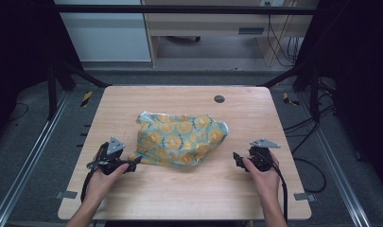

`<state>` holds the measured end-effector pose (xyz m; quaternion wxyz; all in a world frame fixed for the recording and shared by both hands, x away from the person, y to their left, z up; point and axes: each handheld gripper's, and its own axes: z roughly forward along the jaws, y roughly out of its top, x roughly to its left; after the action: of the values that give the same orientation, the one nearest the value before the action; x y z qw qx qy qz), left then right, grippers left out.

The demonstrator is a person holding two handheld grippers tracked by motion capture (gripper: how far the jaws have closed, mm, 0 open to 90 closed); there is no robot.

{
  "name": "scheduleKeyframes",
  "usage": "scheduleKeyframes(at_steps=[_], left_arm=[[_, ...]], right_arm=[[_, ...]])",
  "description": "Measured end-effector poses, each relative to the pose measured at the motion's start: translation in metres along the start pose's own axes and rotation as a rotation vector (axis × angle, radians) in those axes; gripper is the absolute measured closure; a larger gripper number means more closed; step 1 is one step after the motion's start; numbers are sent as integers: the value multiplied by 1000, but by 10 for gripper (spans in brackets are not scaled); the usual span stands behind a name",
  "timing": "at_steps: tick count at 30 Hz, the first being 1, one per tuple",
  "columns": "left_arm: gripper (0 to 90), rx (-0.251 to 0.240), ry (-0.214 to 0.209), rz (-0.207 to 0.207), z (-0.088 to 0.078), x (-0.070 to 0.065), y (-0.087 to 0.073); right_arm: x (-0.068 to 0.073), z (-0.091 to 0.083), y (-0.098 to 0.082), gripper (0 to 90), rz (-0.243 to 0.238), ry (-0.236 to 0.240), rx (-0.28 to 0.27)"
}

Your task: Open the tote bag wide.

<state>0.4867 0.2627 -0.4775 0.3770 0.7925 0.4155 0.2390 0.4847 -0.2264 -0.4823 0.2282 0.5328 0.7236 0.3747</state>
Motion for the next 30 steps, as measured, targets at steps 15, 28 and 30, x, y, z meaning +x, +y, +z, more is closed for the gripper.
scheduleKeyframes(at_steps=[15,28,30], left_arm=[[89,-46,21,-33,-8,7,0],[89,-43,15,-35,-8,8,-1],[89,-43,12,-32,-8,8,0]], right_arm=[[29,-31,57,124,-116,96,-61],[63,-15,122,103,-203,176,-36],[69,-7,132,104,-202,197,-33]])
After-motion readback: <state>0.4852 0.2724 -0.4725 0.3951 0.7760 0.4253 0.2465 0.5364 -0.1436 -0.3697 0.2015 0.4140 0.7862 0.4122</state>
